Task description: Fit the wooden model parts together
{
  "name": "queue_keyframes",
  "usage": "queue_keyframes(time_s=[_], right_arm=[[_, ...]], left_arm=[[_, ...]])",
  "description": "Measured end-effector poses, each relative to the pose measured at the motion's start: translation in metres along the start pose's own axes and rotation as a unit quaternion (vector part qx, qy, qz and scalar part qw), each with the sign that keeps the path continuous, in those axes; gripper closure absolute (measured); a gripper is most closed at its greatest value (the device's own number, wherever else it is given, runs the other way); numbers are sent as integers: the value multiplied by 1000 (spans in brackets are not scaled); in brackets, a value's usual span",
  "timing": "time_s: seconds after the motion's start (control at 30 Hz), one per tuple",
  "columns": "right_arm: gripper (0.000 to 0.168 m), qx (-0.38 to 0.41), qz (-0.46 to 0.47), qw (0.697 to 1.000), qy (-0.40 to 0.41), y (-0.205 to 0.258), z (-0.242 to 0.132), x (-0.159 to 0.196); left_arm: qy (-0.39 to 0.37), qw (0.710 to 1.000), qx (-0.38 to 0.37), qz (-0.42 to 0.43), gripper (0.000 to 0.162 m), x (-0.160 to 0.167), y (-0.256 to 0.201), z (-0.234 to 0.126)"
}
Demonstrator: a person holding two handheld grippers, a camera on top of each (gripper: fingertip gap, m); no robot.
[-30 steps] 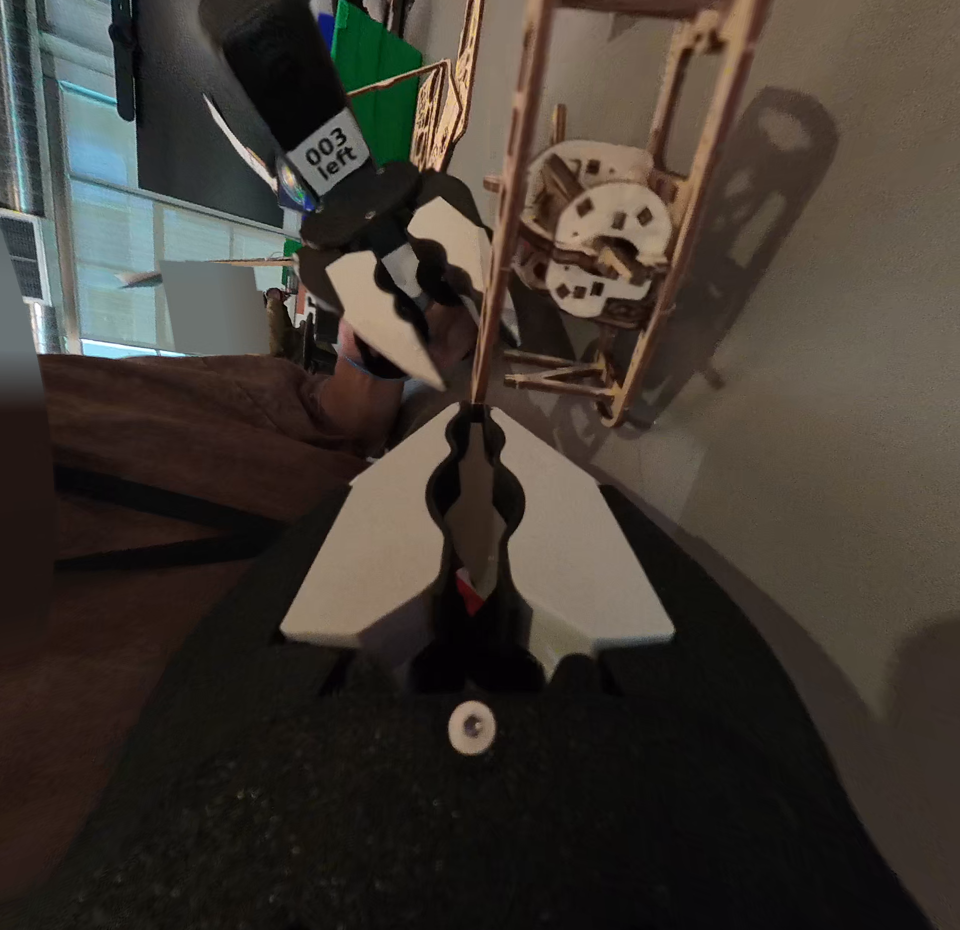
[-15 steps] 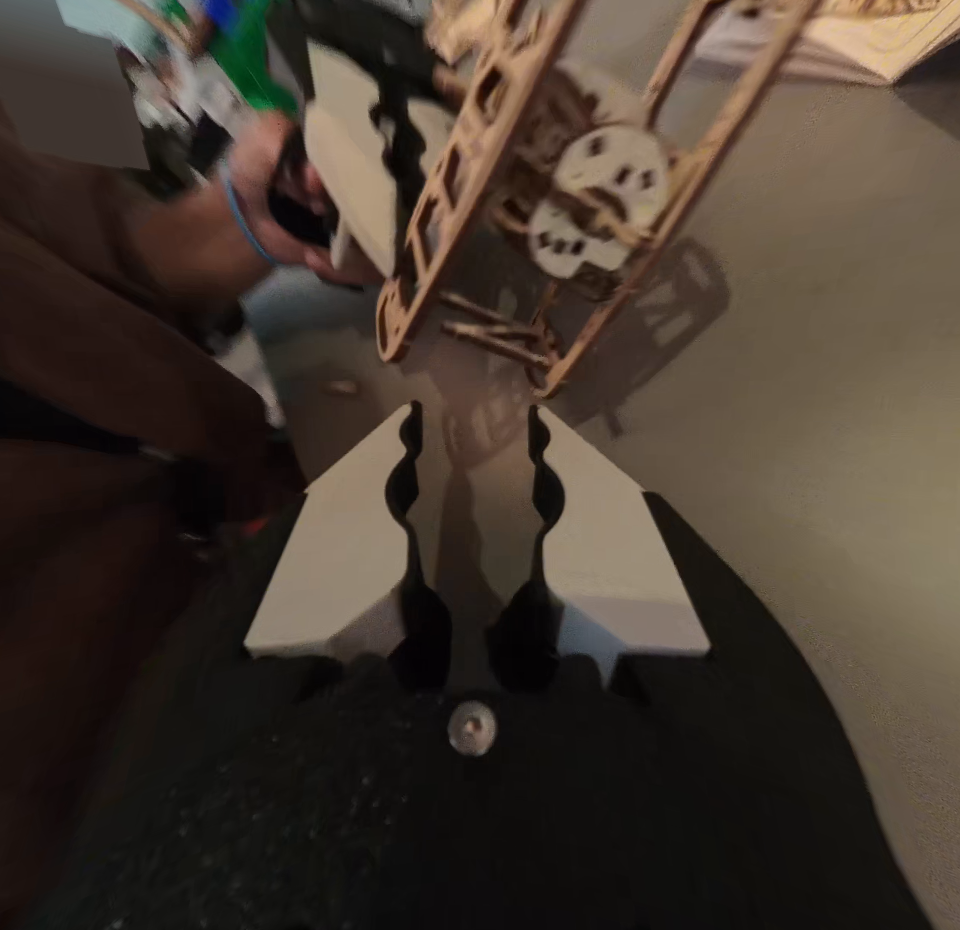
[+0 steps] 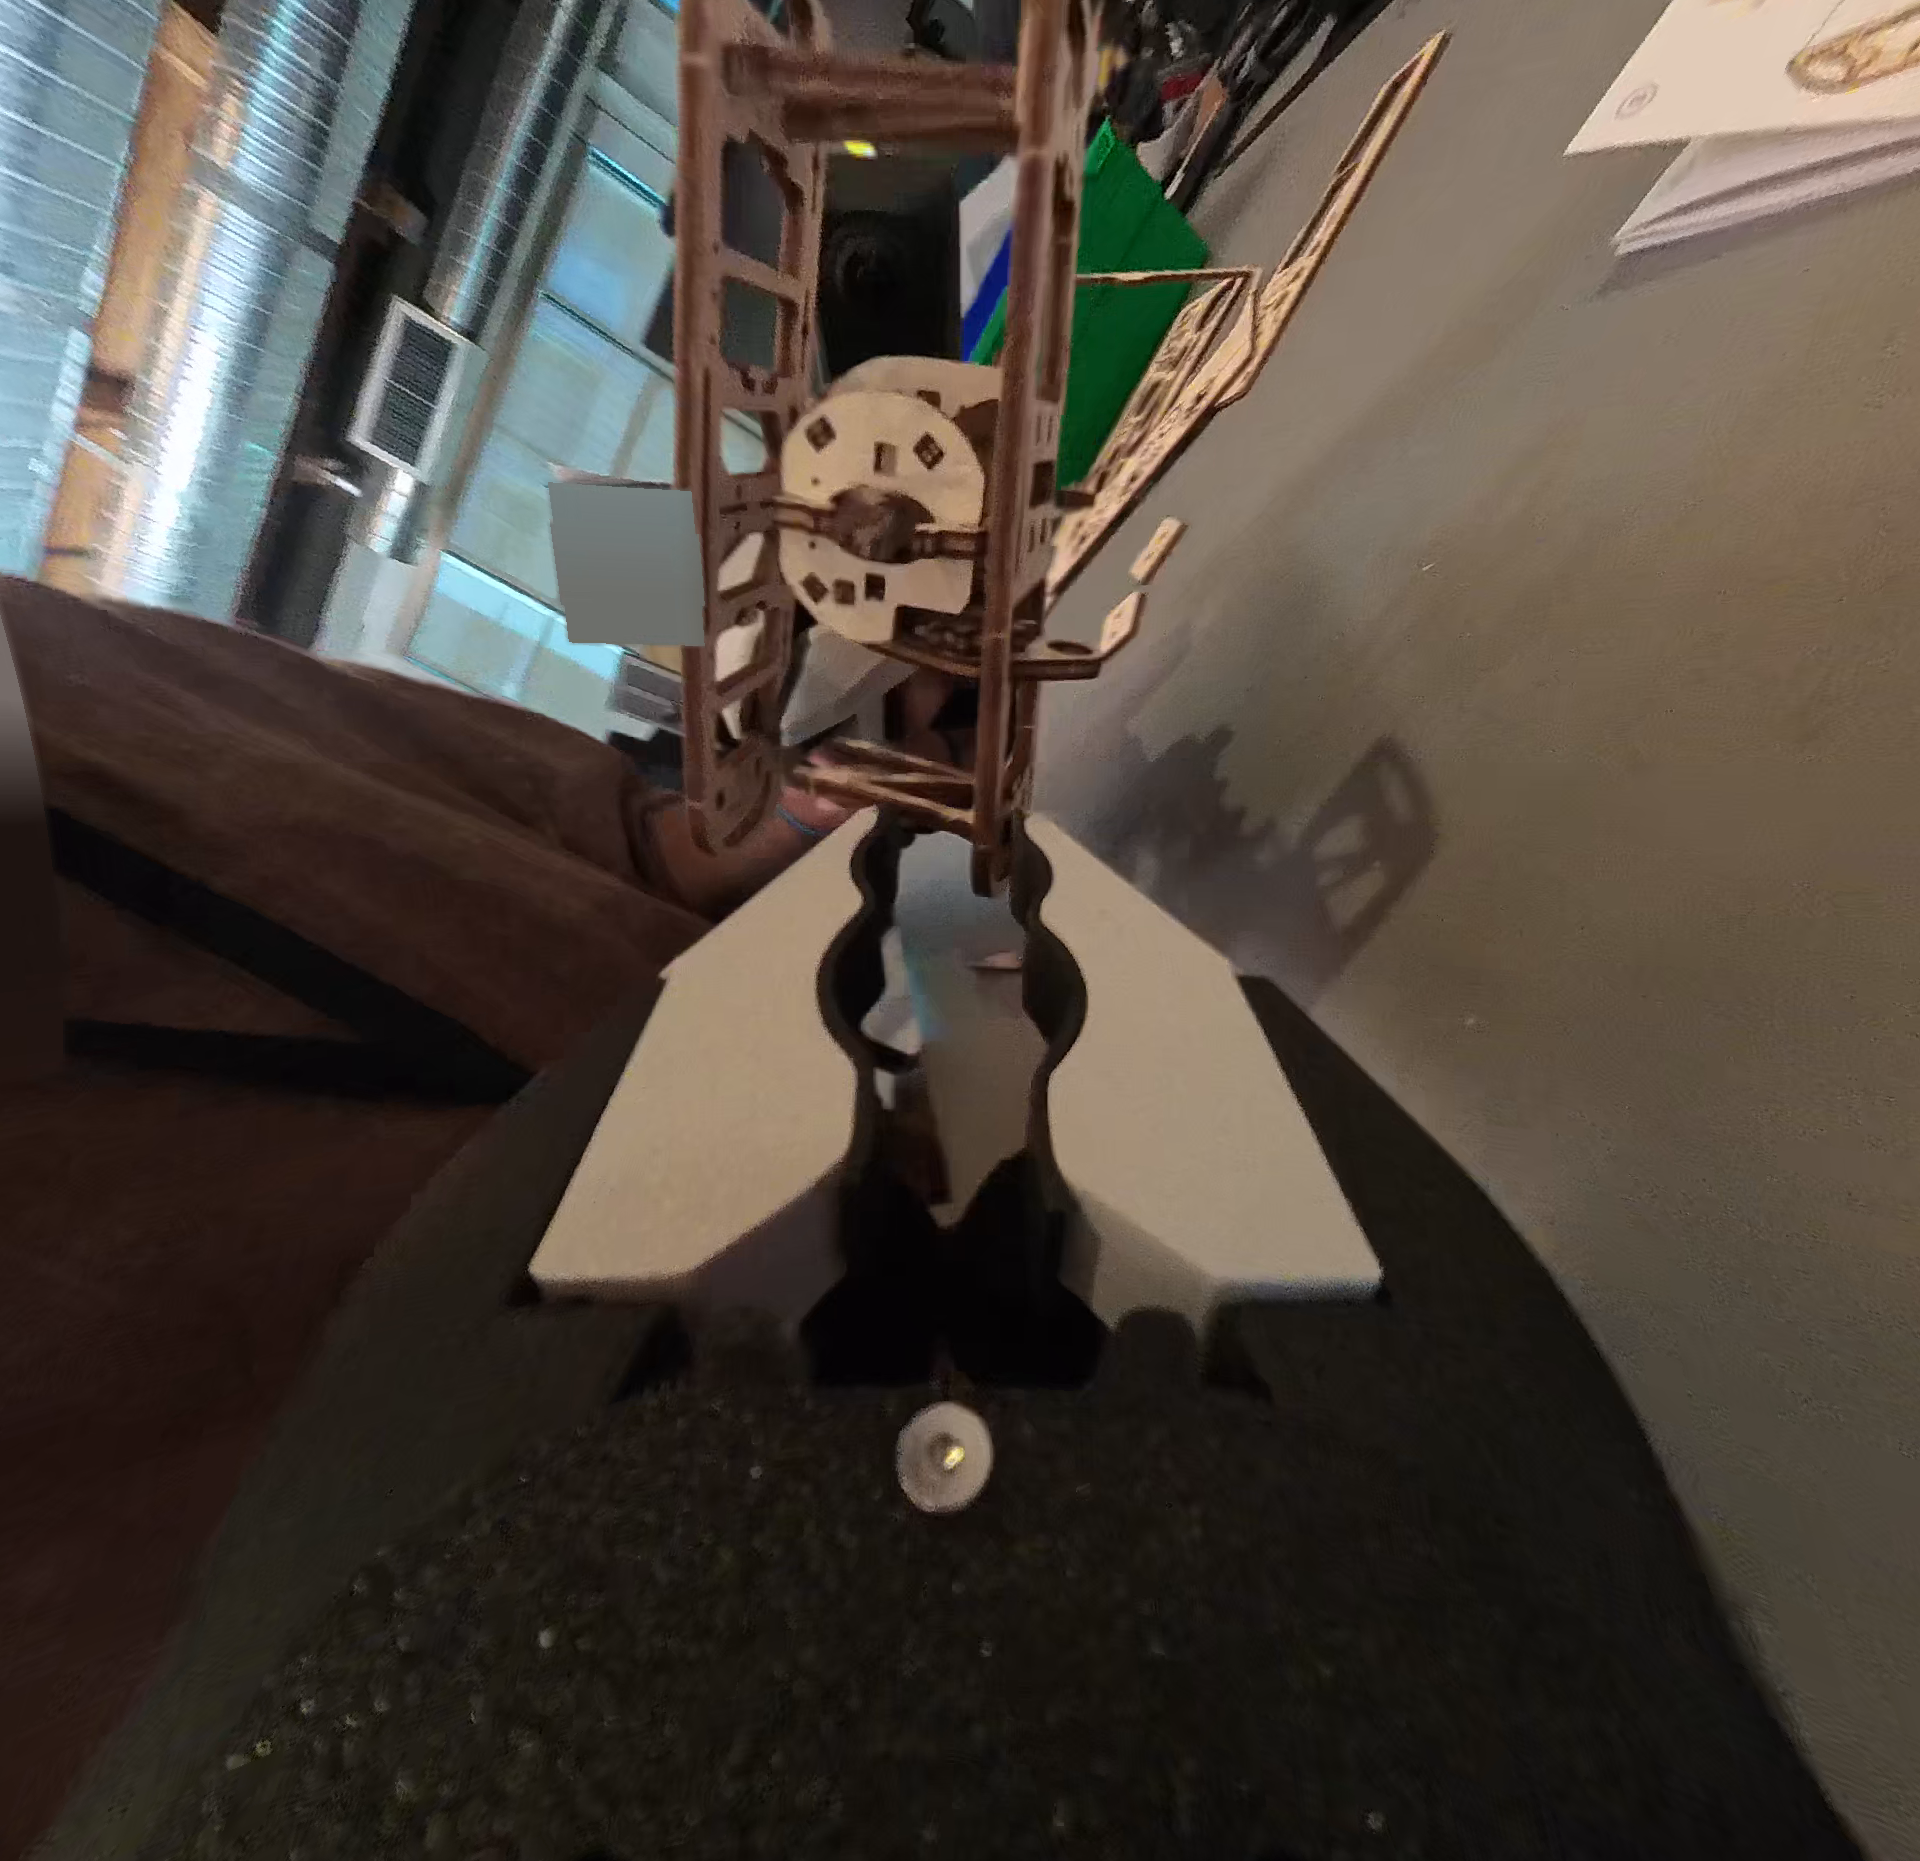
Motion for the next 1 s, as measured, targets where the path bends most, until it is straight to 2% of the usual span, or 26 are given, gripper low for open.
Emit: queue_keyframes(time_s=[0.07,0.17,0.2,0.3,0.33,0.4,0.43,0.63,0.87,1.0], right_arm=[[155,-30,35,999,-8,3,-3,0],[163,-38,39,999,2,6,-6,5],[163,-35,32,999,10,8,-4,6],[163,-34,32,999,10,10,-2,7],[161,-40,38,998,0,10,-3,5],[146,-45,56,997,-21,7,-5,4],[144,-48,62,997,-26,7,-5,4],[111,-71,76,994,-26,16,6,7],[112,-44,19,999,-23,25,12,6],[117,-67,20,997,-32,26,14,6]], left_arm=[[-13,1000,0,-5,160,-1,-4,-3],[-23,1000,-4,-6,160,0,-11,-6],[-17,1000,-7,-3,156,2,-12,-3],[-19,1000,-3,-5,161,4,-19,0],[-19,1000,-4,-6,158,4,-20,0],[-26,1000,-4,-1,162,4,-23,0],[-30,1000,-4,2,162,4,-24,0],[-19,999,-29,38,161,11,-28,2],[-29,997,-45,48,160,12,-27,0],[-39,998,-33,37,161,12,-27,1]])
Point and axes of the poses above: each gripper's, where its closed fingertips meet, z out along the fingers, x out of its underside, y = z × x across the jaws, the point moved 4 cm from there along -z, back along the fingers, and after that the axes turned 4 degrees about y, right-handed, at the moved point
